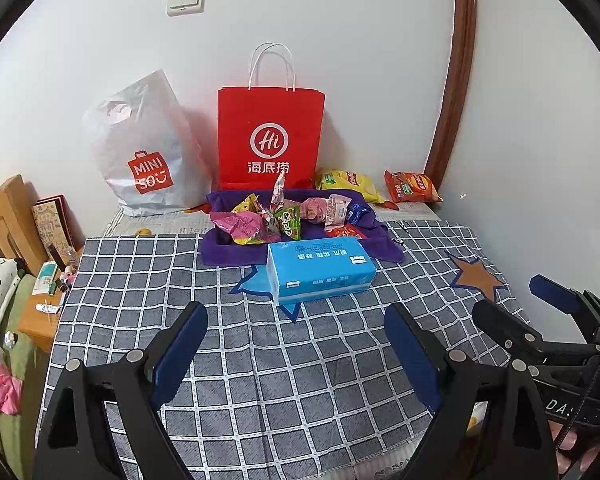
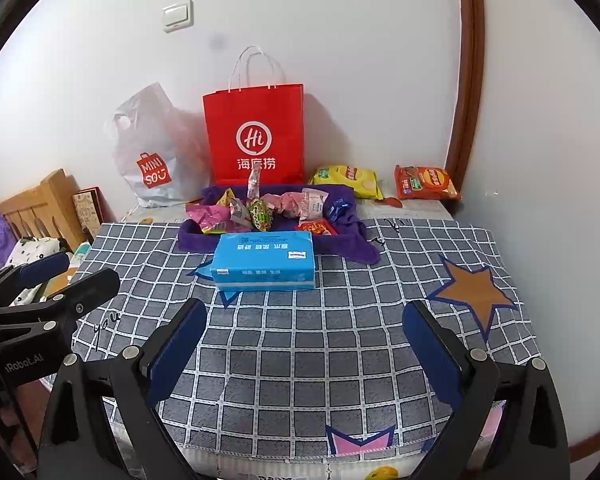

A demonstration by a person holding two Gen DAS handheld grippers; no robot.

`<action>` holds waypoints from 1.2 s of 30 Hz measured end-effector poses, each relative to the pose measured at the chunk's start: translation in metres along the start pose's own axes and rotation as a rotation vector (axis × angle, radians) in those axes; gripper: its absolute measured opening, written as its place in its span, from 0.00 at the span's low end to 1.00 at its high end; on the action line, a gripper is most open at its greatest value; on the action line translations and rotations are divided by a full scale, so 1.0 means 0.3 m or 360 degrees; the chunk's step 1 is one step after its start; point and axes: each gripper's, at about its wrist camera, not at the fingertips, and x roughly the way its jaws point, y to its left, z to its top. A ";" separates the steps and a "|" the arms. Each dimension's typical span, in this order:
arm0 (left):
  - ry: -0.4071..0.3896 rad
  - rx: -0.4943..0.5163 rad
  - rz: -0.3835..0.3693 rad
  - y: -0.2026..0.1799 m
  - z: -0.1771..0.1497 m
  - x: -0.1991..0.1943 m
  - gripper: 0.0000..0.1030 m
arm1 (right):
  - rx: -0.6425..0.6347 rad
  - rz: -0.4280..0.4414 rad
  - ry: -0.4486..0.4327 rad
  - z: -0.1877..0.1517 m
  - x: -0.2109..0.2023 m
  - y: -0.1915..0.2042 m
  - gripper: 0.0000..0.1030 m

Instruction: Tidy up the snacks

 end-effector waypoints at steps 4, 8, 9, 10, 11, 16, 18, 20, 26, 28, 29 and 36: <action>0.0001 0.0002 -0.0001 -0.001 -0.001 0.001 0.87 | 0.0000 0.0007 -0.0003 0.002 0.002 0.002 0.95; 0.0000 0.0009 0.0001 0.001 -0.001 -0.002 0.87 | -0.0003 0.0009 -0.0006 0.001 0.001 0.004 0.95; 0.0001 0.0009 0.0002 -0.001 -0.001 -0.001 0.87 | -0.0004 0.0010 -0.0007 0.000 0.001 0.003 0.95; 0.0001 0.0011 0.0003 -0.001 -0.001 -0.002 0.87 | -0.0005 0.0009 -0.0007 0.000 0.002 0.003 0.95; 0.0000 0.0012 0.0003 -0.002 -0.001 -0.002 0.87 | -0.0005 0.0009 -0.0008 0.000 0.002 0.003 0.95; -0.0001 0.0014 0.0003 -0.004 -0.001 -0.001 0.87 | -0.0005 0.0012 -0.0004 -0.002 0.005 0.003 0.95; -0.0001 0.0013 0.0004 -0.005 -0.001 -0.001 0.87 | -0.0004 0.0010 -0.0002 0.000 0.007 0.002 0.95; -0.0001 0.0013 0.0002 -0.004 -0.002 -0.001 0.87 | -0.0005 0.0013 -0.0002 0.000 0.008 0.002 0.95; 0.0000 0.0015 0.0002 -0.009 -0.001 -0.001 0.87 | -0.0005 0.0011 -0.0003 0.001 0.007 0.002 0.95; 0.0003 0.0015 0.0002 -0.013 -0.001 0.000 0.87 | -0.0006 0.0011 -0.0001 0.001 0.007 0.001 0.95; 0.0002 0.0016 0.0002 -0.013 -0.001 0.000 0.87 | -0.0004 0.0010 -0.0002 0.000 0.007 0.001 0.95; 0.0003 0.0017 0.0001 -0.013 -0.001 0.001 0.87 | -0.0004 0.0012 -0.0003 0.000 0.006 0.001 0.95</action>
